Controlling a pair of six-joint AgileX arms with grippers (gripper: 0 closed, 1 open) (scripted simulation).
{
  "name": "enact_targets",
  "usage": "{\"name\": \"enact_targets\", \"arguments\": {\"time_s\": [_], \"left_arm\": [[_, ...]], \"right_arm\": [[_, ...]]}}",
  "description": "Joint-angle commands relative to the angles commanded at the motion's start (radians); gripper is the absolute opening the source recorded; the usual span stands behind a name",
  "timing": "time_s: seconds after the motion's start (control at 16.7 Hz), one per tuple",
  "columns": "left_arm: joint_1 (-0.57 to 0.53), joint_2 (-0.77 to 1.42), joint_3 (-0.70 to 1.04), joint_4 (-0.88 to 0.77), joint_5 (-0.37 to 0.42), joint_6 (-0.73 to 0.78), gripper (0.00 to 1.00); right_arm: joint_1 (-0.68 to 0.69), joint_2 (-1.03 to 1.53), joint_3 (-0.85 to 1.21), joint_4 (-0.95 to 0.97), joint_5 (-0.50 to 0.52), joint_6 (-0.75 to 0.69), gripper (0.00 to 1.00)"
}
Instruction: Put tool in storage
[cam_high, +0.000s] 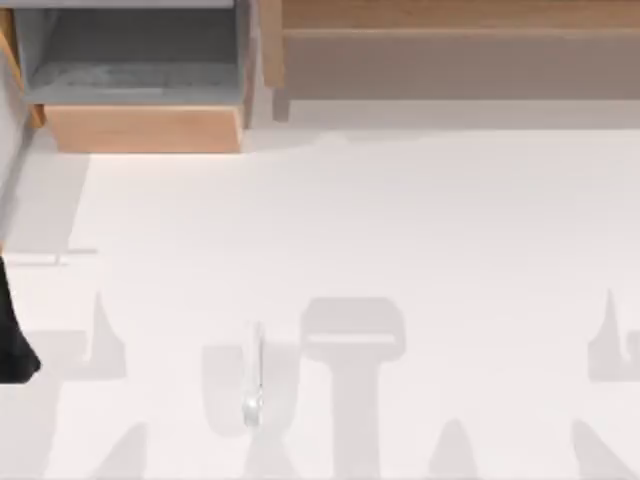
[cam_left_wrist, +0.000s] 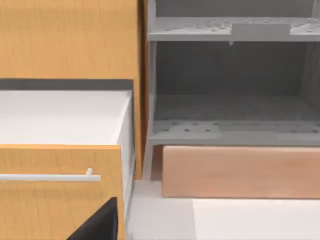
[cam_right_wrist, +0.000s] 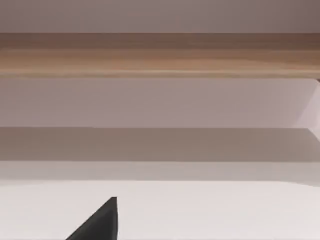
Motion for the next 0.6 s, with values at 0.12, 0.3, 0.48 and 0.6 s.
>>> {"name": "enact_targets", "arguments": {"time_s": [0.12, 0.3, 0.48, 0.6], "left_arm": [[0.0, 0.0, 0.0, 0.0, 0.0, 0.0, 1.0], [-0.03, 0.062, 0.053, -0.041, 0.001, -0.03, 1.0], [-0.098, 0.219, 0.175, -0.135, 0.001, -0.1, 1.0], [-0.158, 0.375, 0.283, -0.219, 0.001, -0.162, 1.0]], "right_arm": [[0.0, 0.0, 0.0, 0.0, 0.0, 0.0, 1.0], [0.0, 0.0, 0.0, 0.0, 0.0, 0.0, 1.0], [0.0, 0.0, 0.0, 0.0, 0.0, 0.0, 1.0], [0.0, 0.0, 0.0, 0.0, 0.0, 0.0, 1.0]]}}
